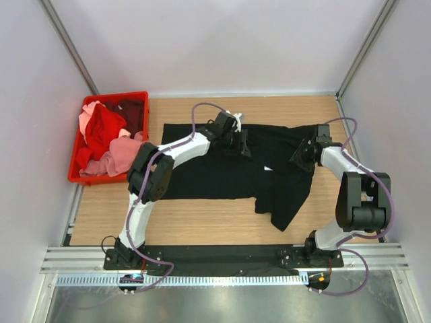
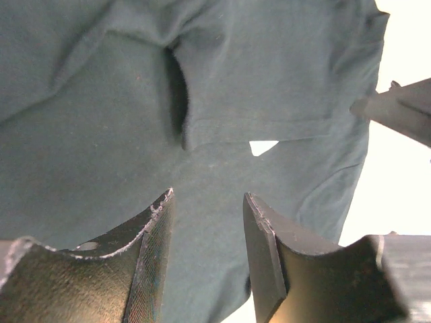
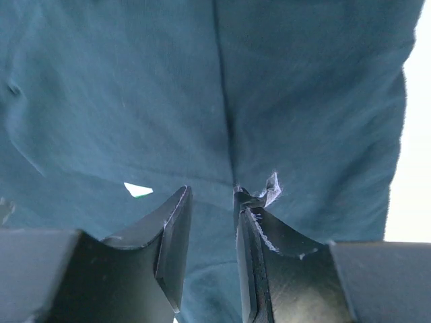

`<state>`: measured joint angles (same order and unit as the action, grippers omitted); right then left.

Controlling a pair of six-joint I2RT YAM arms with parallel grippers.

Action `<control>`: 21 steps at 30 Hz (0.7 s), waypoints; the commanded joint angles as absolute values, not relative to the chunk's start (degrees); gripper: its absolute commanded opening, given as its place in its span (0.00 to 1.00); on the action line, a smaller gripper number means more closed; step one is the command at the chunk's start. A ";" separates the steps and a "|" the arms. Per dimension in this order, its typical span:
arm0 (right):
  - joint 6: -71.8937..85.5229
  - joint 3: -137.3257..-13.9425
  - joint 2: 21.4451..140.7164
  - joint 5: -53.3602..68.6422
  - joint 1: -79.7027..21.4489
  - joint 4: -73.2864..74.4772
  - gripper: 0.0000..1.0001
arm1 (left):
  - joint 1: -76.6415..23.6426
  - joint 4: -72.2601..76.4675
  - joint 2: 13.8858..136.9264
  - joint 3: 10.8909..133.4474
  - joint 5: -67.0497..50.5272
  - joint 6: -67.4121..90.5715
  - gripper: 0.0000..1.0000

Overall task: Fold and stack the t-shirts
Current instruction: Fold the tshirt

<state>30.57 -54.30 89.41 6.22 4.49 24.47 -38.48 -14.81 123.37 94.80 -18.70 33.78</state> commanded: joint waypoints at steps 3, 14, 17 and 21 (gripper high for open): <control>31.64 -52.21 89.73 3.78 1.32 21.19 0.37 | -39.55 -10.29 126.30 96.33 -20.48 33.66 0.47; 30.94 -49.22 90.70 2.46 0.88 18.72 0.34 | -40.17 -9.05 132.01 100.37 -20.48 33.49 0.47; 30.94 -49.04 91.40 2.37 0.79 17.76 0.34 | -40.17 -9.14 132.80 101.51 -19.95 33.40 0.47; 30.76 -48.78 92.37 2.29 0.79 16.53 0.29 | -40.17 -9.14 132.89 102.48 -18.72 32.87 0.47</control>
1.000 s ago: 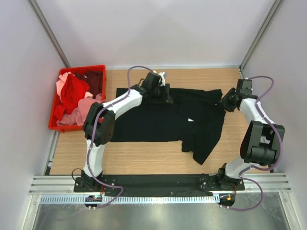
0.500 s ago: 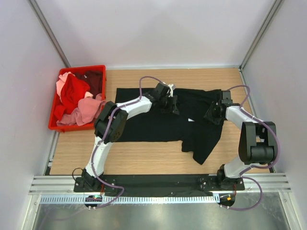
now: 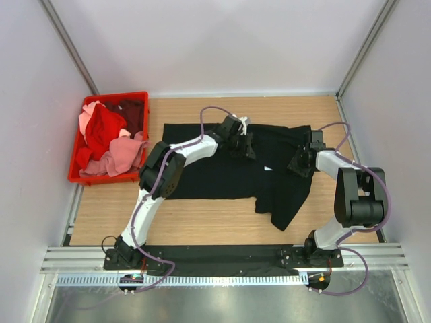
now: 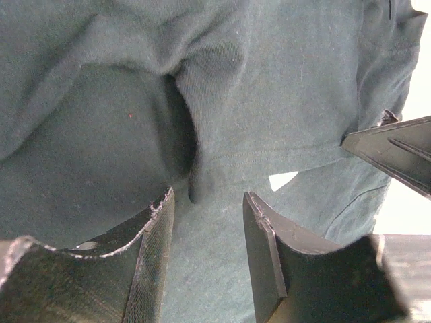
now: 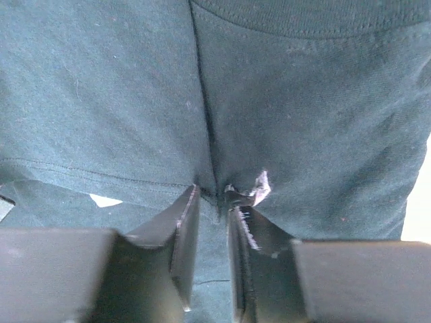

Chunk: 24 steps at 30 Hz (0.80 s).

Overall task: Fold and stack the t-shirts
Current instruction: Fold the tshirt

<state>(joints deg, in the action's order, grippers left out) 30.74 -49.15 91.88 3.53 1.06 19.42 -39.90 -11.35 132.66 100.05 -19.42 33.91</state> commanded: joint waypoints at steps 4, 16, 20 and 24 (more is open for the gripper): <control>30.50 -48.87 91.94 2.02 0.79 16.09 0.13 | -40.17 -9.31 133.15 103.09 -17.84 32.70 0.47; 29.71 -50.45 88.42 2.98 0.79 18.46 0.06 | -40.43 -9.14 134.03 105.47 -19.69 34.45 0.10; 29.71 -50.80 88.68 3.69 0.79 18.98 0.18 | -40.43 -9.32 133.33 105.73 -19.86 35.50 0.00; 29.71 -50.80 88.68 4.13 0.70 18.81 0.11 | -40.43 -9.67 133.07 106.17 -19.95 36.30 0.00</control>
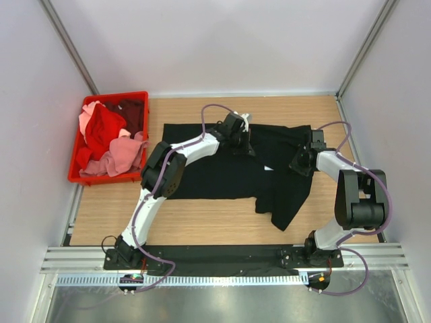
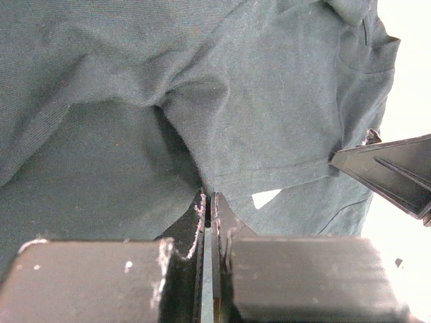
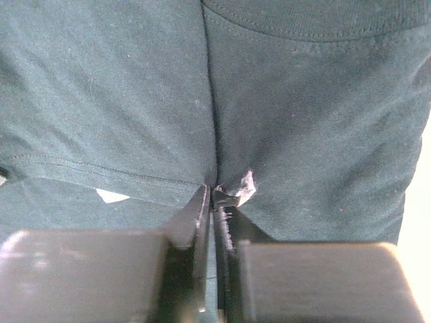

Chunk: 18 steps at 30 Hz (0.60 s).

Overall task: Fold and stack the t-shirts
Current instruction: Fold the tshirt

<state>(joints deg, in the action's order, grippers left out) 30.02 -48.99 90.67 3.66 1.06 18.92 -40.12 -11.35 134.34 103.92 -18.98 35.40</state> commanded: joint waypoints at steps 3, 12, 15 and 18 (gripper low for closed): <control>29.79 -50.80 88.68 4.31 0.70 18.81 0.05 | -40.52 -9.93 133.15 106.52 -19.95 36.65 0.00; 30.23 -51.77 88.94 5.10 0.62 18.81 0.22 | -40.61 -10.20 133.68 106.70 -20.04 37.09 0.00; 30.32 -51.86 88.86 5.36 0.53 18.72 0.24 | -40.61 -10.28 133.68 106.87 -20.13 37.09 0.00; 30.59 -51.94 88.77 5.27 0.44 18.55 0.23 | -40.61 -10.28 133.77 106.96 -19.95 37.09 0.00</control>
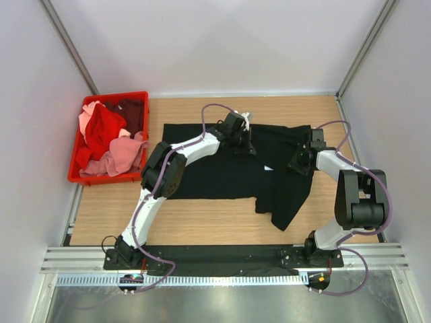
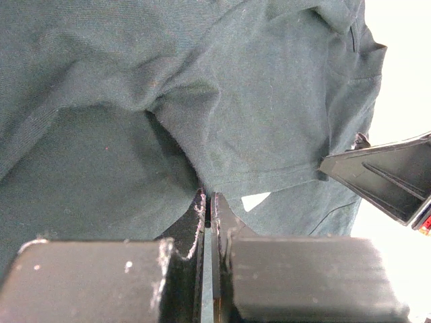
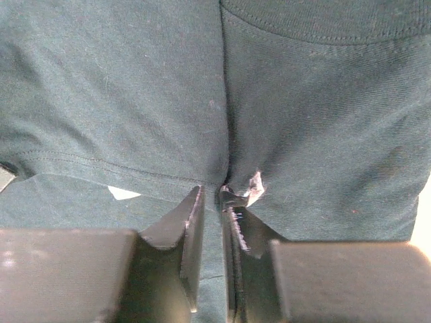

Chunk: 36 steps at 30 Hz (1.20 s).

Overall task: Fold and stack the t-shirts
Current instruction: Fold the tshirt

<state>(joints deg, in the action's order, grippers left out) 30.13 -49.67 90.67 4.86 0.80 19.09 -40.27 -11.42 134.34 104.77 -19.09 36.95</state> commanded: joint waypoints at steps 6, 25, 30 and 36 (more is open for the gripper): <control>30.59 -52.03 88.95 5.54 0.35 18.54 0.01 | -40.87 -10.20 133.68 107.05 -20.04 37.27 0.00; 28.83 -54.76 81.57 1.49 0.35 31.81 0.01 | -40.78 -28.38 135.70 116.19 -14.94 38.58 0.00; 31.28 -52.04 78.32 2.37 0.35 31.20 0.01 | -40.78 -30.06 136.49 116.54 -15.12 38.76 0.00; 32.87 -48.17 76.03 0.79 0.09 29.36 0.01 | -40.78 -30.67 137.02 116.10 -15.21 38.93 0.00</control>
